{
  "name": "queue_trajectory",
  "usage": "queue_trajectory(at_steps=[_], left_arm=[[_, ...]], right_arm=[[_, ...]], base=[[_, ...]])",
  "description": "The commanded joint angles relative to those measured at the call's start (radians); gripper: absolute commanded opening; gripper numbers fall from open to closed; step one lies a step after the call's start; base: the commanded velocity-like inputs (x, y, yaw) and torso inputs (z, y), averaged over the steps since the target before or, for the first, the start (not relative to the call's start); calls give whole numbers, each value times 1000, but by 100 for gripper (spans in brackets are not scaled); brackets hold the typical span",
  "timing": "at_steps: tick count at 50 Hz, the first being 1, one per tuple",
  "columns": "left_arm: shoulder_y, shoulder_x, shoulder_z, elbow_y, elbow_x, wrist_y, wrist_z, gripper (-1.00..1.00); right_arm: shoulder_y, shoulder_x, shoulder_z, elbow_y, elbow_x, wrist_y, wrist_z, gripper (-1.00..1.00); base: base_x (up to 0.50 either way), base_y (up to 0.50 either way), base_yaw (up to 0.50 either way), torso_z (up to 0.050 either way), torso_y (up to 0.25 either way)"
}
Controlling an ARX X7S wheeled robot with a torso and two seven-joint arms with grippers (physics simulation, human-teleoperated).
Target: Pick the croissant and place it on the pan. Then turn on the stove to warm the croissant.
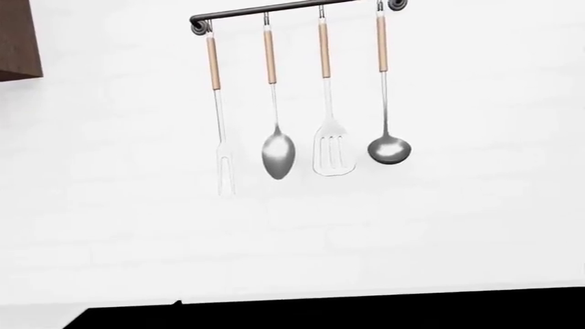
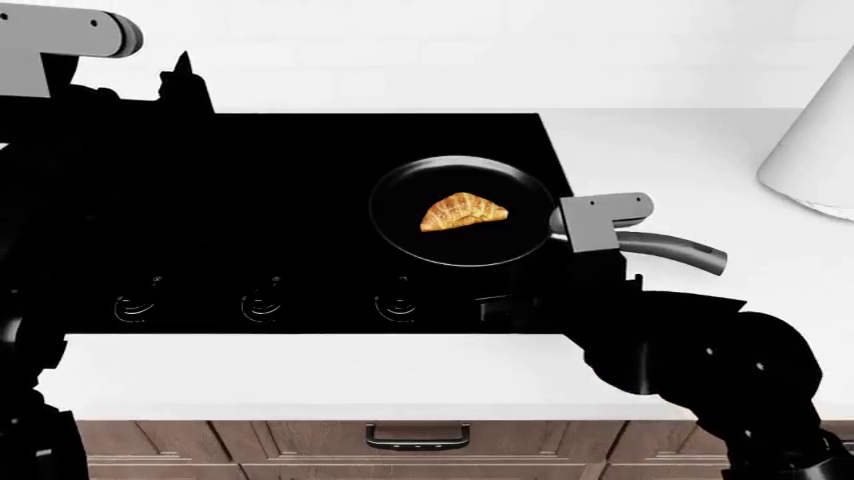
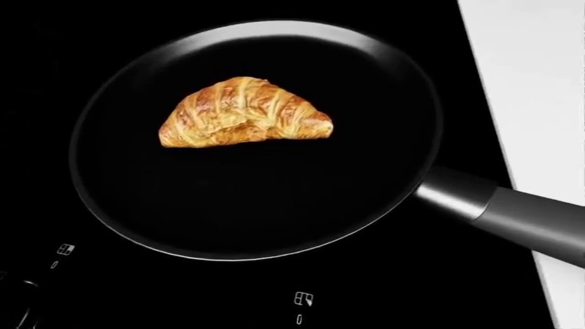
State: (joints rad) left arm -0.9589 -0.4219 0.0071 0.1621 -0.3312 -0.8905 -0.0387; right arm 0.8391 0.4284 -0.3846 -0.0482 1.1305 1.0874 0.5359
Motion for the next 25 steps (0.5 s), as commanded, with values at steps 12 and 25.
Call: queue_trajectory(at_steps=[12,25], left_arm=[[-2,1,8,-4,-6,3,0,100],[-4,6,18,-19,-6,14,1,100]], right_arm=[[-21,25,5,-2,-39,-22,8,-100],[0,73,-48,21,-96,-56,-98,-100]], base=[[1,0,0,0,0],[-1,-1,-2,0,0]])
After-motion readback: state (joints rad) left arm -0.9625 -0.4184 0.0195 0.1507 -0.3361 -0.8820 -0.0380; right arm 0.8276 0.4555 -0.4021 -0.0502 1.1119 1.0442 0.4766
